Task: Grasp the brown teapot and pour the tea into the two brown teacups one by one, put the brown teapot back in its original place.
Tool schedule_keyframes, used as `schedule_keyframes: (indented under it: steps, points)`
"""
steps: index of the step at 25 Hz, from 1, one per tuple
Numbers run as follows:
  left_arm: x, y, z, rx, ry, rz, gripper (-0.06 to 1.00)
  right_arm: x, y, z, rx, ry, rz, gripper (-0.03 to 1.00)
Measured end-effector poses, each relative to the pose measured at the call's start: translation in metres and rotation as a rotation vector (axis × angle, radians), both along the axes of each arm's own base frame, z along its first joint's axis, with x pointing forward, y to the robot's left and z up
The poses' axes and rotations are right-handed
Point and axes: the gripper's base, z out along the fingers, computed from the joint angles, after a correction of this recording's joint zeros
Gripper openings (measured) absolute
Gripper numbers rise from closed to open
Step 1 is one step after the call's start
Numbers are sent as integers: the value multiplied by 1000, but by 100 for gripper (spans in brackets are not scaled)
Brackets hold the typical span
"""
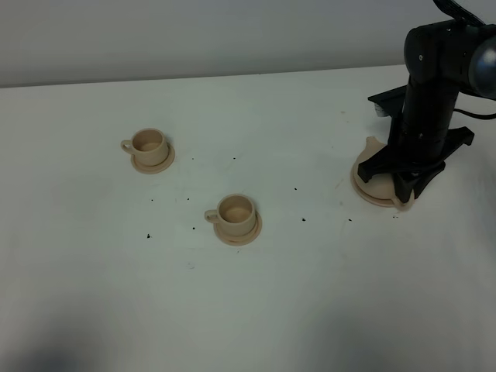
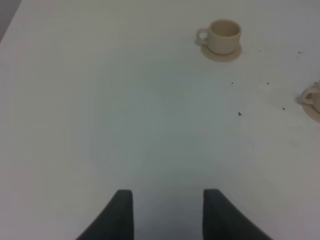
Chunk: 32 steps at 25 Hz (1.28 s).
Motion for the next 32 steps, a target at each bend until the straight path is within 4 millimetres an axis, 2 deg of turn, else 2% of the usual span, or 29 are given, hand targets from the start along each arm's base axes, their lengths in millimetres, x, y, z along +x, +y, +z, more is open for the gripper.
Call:
schedule_keyframes:
  steps: [7,14,32]
  points:
    - [0,0,0,0,0,0,38,0,0,0,0,0,1,13]
    - [0,0,0,0,0,0,38,-1,-1,16,11,-38,3,13]
    - [0,0,0,0,0,0,38,-2,-2,26,13,-62,7,13]
